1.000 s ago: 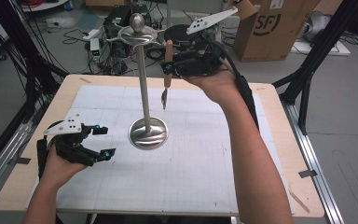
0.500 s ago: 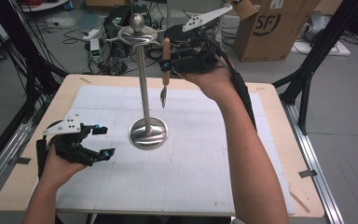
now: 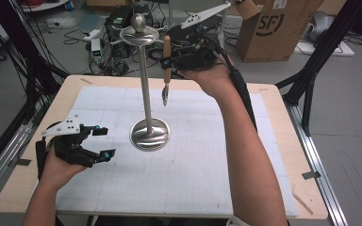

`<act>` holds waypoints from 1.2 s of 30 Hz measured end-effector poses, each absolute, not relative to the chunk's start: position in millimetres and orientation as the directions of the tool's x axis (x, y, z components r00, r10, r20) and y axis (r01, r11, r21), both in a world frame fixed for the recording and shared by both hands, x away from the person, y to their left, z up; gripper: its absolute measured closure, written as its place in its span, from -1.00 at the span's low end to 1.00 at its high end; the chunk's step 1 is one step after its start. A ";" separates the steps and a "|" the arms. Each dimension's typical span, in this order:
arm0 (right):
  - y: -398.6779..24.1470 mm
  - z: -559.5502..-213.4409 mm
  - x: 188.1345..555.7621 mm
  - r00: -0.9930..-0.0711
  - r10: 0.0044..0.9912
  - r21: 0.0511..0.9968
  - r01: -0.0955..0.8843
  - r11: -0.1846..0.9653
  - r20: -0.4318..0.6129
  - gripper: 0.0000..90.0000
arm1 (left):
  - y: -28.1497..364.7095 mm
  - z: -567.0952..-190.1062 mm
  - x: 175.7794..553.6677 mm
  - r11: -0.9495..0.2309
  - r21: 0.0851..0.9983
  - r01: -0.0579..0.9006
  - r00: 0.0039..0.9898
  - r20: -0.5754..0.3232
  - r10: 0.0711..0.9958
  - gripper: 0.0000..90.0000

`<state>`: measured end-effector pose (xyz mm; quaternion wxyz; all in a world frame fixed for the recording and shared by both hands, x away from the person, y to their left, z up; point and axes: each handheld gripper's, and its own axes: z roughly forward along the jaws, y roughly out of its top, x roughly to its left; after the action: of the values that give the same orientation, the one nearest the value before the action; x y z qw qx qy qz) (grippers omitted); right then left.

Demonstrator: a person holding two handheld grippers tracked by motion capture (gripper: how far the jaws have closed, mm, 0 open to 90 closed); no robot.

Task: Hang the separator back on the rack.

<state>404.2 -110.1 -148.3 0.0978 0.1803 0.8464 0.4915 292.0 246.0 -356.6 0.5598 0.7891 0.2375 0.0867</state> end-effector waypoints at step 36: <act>-153.4 -168.6 395.0 -0.896 0.443 0.906 0.211 0.366 0.030 -0.08 | 248.2 -360.6 294.7 -0.265 0.920 0.287 0.869 -0.133 0.477 -0.70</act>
<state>395.0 -153.4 -168.6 0.1103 0.1997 0.8190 0.5265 294.7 248.2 -360.6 0.5559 0.7908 0.2416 0.0854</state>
